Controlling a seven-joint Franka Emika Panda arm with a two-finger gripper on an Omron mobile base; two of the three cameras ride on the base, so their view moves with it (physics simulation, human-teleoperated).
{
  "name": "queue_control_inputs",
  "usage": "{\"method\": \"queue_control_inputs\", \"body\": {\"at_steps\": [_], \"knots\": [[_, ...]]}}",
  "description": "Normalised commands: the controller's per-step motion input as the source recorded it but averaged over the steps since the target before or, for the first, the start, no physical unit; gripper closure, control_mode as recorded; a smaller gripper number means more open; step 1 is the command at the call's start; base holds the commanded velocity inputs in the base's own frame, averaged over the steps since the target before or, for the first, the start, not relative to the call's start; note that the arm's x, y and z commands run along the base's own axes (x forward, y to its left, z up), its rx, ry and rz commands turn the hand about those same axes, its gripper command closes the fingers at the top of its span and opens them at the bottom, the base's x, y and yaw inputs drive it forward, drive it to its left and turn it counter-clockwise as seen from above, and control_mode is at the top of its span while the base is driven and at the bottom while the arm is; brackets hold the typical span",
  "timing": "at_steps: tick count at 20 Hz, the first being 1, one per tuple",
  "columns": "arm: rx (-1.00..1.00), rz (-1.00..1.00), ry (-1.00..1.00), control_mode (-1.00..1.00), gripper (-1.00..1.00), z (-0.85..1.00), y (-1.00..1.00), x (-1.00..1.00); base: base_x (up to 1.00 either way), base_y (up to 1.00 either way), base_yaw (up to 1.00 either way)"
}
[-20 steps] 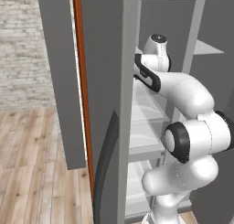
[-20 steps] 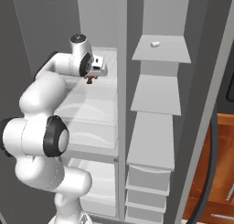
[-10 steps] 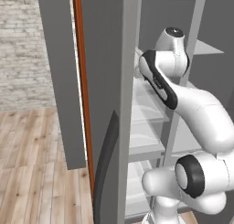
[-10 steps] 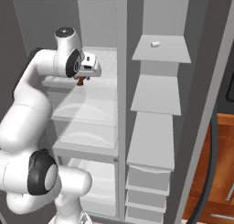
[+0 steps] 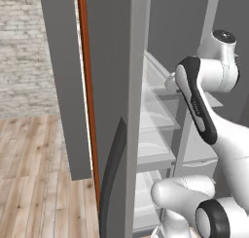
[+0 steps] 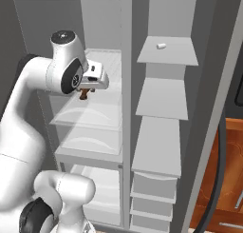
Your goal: There's a chicken drumstick in the fridge that needs to be moved to the freezer for freezing. Pick up the chicken drumstick from the fridge, place it on any shelf in the freezer, and close the fridge and freezer doors when done.
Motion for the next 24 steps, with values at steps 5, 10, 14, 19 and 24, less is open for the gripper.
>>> {"method": "queue_control_inputs", "body": {"at_steps": [5, 10, 14, 19, 24], "knots": [[0.00, -0.01, -0.02, -1.00, 1.00, 0.17, -0.72, -0.58, 0.00, 0.00, 0.00], [0.00, 0.00, 0.00, -1.00, 1.00, 0.04, -0.78, 0.02, 0.00, 0.00, 0.00], [0.05, 0.00, 0.00, -1.00, 1.00, 0.24, -0.82, 0.13, 0.00, 0.00, 0.00], [0.05, 0.00, 0.00, -1.00, 1.00, 0.18, -0.60, 0.39, 0.00, 0.00, 0.00], [0.08, 0.04, -0.01, -1.00, 1.00, 0.18, -0.52, 0.50, 0.00, 0.00, 0.00]]}}
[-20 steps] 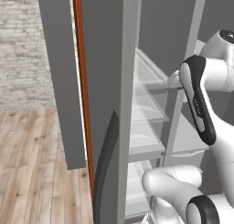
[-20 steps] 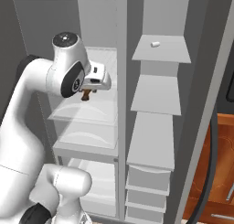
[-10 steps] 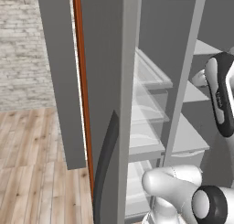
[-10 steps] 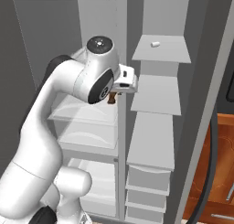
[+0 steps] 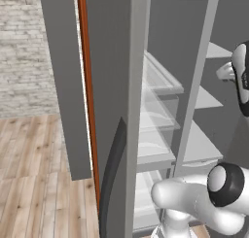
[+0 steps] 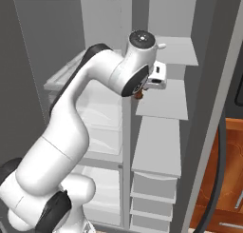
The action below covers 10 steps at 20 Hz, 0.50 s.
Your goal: There's a chicken drumstick in the fridge that needs to be moved to the freezer for freezing. Pick up the chicken drumstick from the fridge, place it on any shelf in the freezer, and close the fridge and freezer doors when done.
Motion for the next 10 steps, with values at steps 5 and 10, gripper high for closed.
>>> {"method": "queue_control_inputs", "body": {"at_steps": [5, 10], "knots": [[0.04, 0.06, 0.00, -1.00, 1.00, 0.09, -0.24, 0.61, 0.00, 0.00, 0.00], [0.03, 0.06, -0.04, -1.00, 1.00, 0.00, -0.24, 0.67, 0.00, 0.00, 0.00]]}}
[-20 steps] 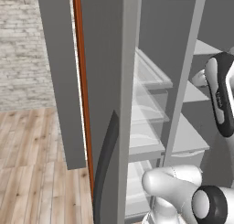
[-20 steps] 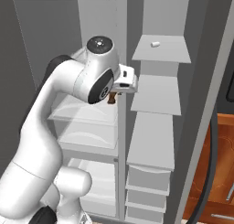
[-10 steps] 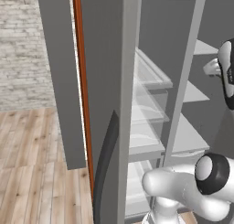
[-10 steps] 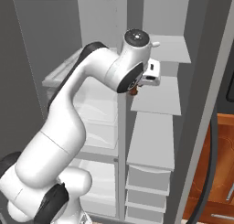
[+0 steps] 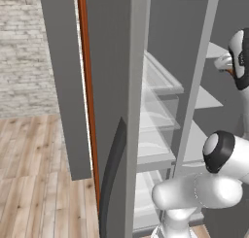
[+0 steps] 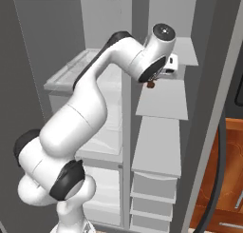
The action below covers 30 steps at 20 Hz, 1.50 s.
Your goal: There's a chicken drumstick in the fridge that needs to be moved to the freezer for freezing. Pick up the chicken drumstick from the fridge, place it on any shelf in the freezer, and close the fridge and freezer doors when done.
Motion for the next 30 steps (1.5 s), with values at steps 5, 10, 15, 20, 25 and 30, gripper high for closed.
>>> {"method": "queue_control_inputs", "body": {"at_steps": [5, 10, 15, 20, 25, 30], "knots": [[0.03, 0.06, -0.04, -1.00, 1.00, 0.00, -0.28, 0.65, 0.00, 0.00, 0.00], [0.05, 0.05, -0.03, -1.00, 1.00, 0.05, -0.32, 0.50, 0.00, 0.00, 0.00], [0.06, 0.05, 0.00, -1.00, 1.00, 0.14, -0.32, 0.42, 0.00, 0.00, 0.00], [0.01, 0.01, 0.00, -1.00, 1.00, 0.22, -0.07, 0.42, 0.00, 0.00, 0.00], [0.00, 0.00, -0.03, -1.00, 1.00, 0.09, -0.05, 0.43, 0.00, 0.00, 0.00], [0.02, 0.08, -0.08, -1.00, 1.00, 0.00, -0.23, 0.19, 0.00, 0.00, 0.00]]}}
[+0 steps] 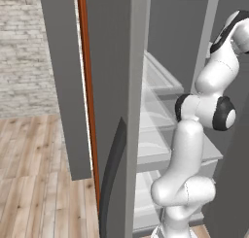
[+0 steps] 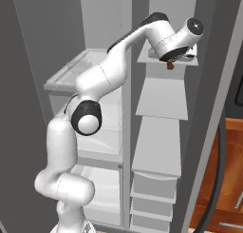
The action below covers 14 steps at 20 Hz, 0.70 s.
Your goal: There's a chicken drumstick in the fridge that needs to be moved to the freezer for freezing. Pick up the chicken drumstick from the fridge, place it on any shelf in the freezer, and close the fridge and freezer doors when done.
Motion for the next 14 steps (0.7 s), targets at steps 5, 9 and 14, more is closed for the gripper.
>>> {"method": "queue_control_inputs", "body": {"at_steps": [5, 9, 14], "knots": [[0.01, 0.09, -0.06, -1.00, 1.00, 0.00, -0.08, 0.07, 0.00, 0.00, 0.00], [0.00, 0.07, -0.05, -1.00, 1.00, 0.00, -0.03, 0.37, 0.00, 0.00, 0.00], [0.00, 0.05, -0.04, -1.00, 1.00, -0.02, 0.00, 0.55, 0.00, 0.00, 0.00]]}}
